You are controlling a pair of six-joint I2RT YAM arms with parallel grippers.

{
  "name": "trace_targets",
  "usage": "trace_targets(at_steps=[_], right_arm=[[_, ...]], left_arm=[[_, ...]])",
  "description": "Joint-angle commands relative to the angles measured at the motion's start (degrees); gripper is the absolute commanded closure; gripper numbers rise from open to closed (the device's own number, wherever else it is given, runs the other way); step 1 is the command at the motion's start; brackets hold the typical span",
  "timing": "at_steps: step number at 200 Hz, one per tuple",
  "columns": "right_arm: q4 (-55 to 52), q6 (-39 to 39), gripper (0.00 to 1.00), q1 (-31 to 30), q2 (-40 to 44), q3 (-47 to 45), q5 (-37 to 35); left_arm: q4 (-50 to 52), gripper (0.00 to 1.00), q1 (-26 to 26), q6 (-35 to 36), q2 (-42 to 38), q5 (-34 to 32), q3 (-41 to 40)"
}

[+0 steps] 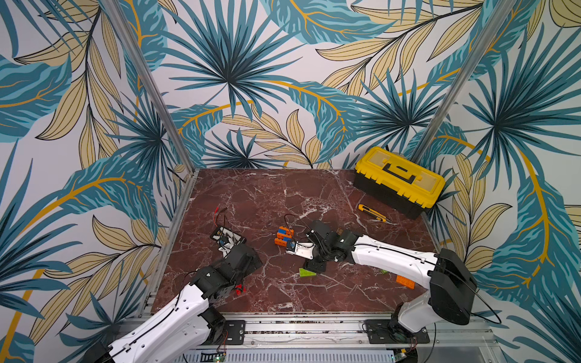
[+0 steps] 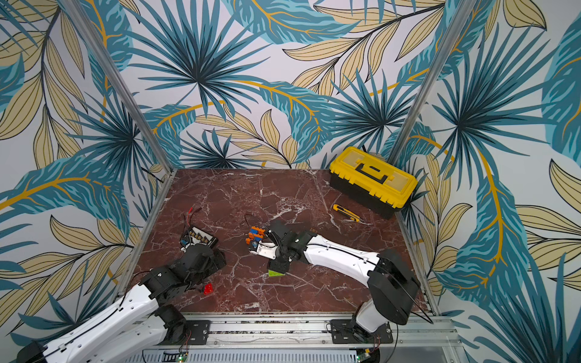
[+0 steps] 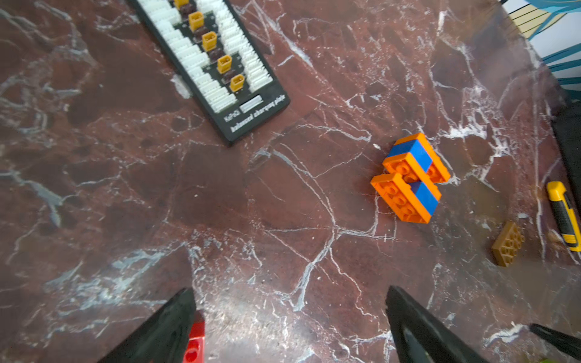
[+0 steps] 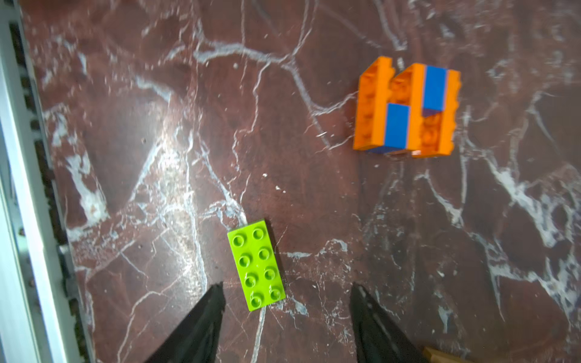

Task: Assemble the number 5 with lego
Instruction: Place the lego brick at the center of the board.

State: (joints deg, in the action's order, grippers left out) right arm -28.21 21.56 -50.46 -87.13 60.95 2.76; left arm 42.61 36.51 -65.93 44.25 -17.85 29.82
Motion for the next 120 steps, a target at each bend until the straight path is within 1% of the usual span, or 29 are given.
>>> trace_targets(at_steps=[1,11,22,45,62,74,94,120], right_arm=[[5.6,-23.2,0.34,-0.2,1.6,-0.5,-1.8],[5.3,-28.5,0.33,-0.1,1.6,0.5,0.2],[5.5,-31.7,0.30,-0.1,1.7,0.7,2.8],[10.4,-42.3,0.30,-0.1,2.3,-1.2,5.0],[14.6,-47.0,0.30,-0.2,1.9,-2.3,8.3],[15.2,-49.0,0.31,-0.2,1.1,-2.7,8.1],[14.8,-49.2,0.30,-0.2,-0.4,-2.3,7.5],[14.6,-50.6,0.30,-0.2,-1.4,-2.3,7.1]], left_arm=[[9.8,0.05,-0.5,-6.3,0.5,-2.0,1.1],[13.5,0.08,-0.5,-9.1,1.0,-2.5,1.6],[16.2,0.10,-0.5,-10.6,1.5,-2.5,1.8],[17.5,0.13,-0.6,-11.3,2.5,0.1,0.7],[16.7,0.17,-0.5,-10.9,3.1,2.6,-0.3],[14.4,0.21,-0.5,-9.9,3.2,4.1,-1.4],[10.7,0.29,-0.5,-8.1,3.7,6.1,-3.0],[9.0,0.34,-0.5,-6.2,5.7,6.9,-3.6]])
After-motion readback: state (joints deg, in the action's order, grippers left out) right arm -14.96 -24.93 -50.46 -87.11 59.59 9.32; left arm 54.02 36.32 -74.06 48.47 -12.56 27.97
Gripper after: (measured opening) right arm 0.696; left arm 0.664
